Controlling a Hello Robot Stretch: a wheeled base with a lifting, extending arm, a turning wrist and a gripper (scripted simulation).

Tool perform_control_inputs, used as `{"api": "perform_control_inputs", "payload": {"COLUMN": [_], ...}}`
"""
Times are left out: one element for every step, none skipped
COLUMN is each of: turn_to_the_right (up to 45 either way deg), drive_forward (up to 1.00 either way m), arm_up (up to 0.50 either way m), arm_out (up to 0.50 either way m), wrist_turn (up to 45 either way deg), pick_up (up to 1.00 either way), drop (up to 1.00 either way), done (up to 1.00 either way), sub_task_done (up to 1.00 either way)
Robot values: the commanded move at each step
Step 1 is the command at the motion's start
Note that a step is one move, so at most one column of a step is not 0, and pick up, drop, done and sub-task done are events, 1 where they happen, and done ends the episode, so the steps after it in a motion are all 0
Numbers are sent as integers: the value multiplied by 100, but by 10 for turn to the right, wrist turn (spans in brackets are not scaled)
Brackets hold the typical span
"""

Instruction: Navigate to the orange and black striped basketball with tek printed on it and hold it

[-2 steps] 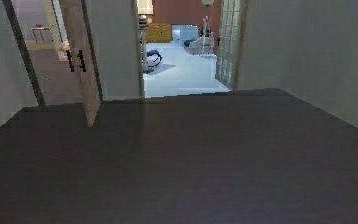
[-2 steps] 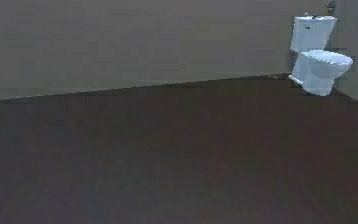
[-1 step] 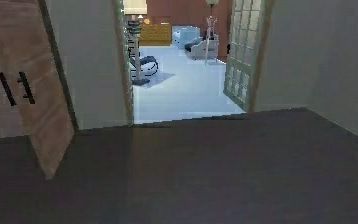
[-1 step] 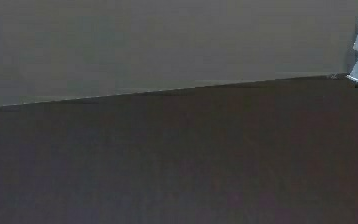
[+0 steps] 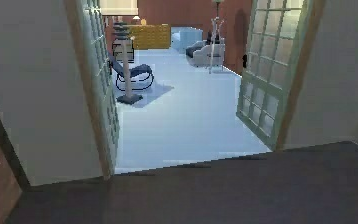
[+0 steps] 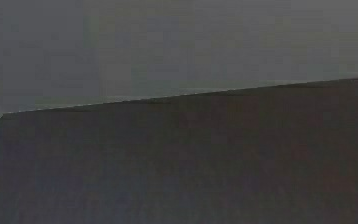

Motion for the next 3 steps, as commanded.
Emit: {"api": "perform_control_inputs", "payload": {"turn_to_the_right": [0,0,0], "drive_forward": [100,100,100], "arm_up": [0,0,0], "arm_out": [0,0,0], "wrist_turn": [0,0,0], "pick_up": [0,0,0], "drop": [0,0,0], "done": [0,0,0], "sub_task_done": [0,0,0]}}
